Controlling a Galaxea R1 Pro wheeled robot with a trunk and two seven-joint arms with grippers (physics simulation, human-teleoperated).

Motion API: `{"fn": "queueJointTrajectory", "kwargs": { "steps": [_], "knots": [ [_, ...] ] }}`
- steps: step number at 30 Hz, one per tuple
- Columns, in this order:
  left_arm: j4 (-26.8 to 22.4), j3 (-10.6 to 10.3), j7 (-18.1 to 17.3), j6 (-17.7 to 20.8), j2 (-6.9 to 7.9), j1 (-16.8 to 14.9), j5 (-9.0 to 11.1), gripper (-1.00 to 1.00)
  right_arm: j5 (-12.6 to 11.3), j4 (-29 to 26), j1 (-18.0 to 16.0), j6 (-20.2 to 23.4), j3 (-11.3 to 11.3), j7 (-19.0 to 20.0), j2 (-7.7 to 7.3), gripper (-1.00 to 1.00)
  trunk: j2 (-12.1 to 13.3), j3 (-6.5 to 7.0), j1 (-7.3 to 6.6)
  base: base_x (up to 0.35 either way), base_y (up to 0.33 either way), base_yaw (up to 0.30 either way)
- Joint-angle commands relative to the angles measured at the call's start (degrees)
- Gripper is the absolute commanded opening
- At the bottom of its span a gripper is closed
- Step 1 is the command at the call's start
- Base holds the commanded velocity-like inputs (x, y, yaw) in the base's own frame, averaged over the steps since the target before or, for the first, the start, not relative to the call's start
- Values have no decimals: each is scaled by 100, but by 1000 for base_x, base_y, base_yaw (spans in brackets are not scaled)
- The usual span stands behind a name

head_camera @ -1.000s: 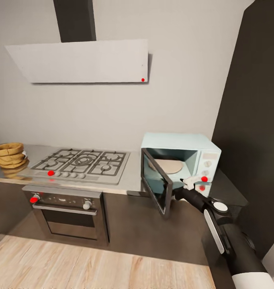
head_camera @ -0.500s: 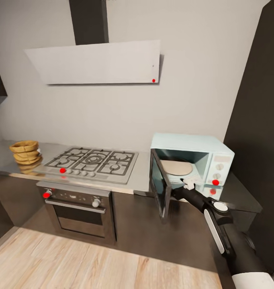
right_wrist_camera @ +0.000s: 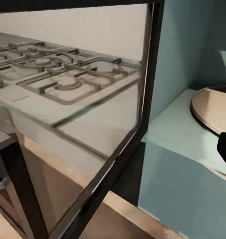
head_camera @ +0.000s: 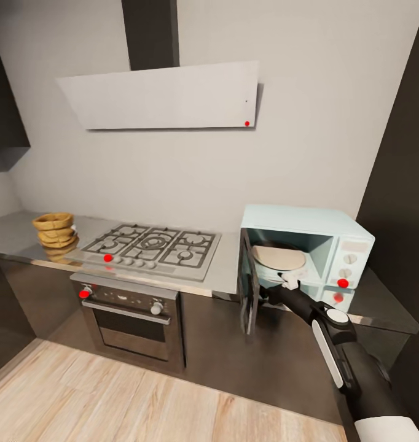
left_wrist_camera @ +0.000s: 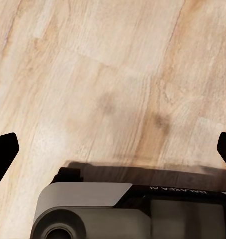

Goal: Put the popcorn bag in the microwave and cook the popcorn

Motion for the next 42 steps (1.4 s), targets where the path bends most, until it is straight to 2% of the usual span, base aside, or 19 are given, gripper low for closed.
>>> {"fn": "queueJointTrajectory", "kwargs": {
  "steps": [1,42],
  "knots": [
    [5,24,1,-17,-4,-4,5,100,-15,-6,-4,37,2,-17,-3,100,-5,-7,0,0,0,21],
    [2,24,1,-17,-3,-4,5,100,-15,-128,40,37,9,-76,-2,100,-5,-7,0,0,0,58]
  ]
}}
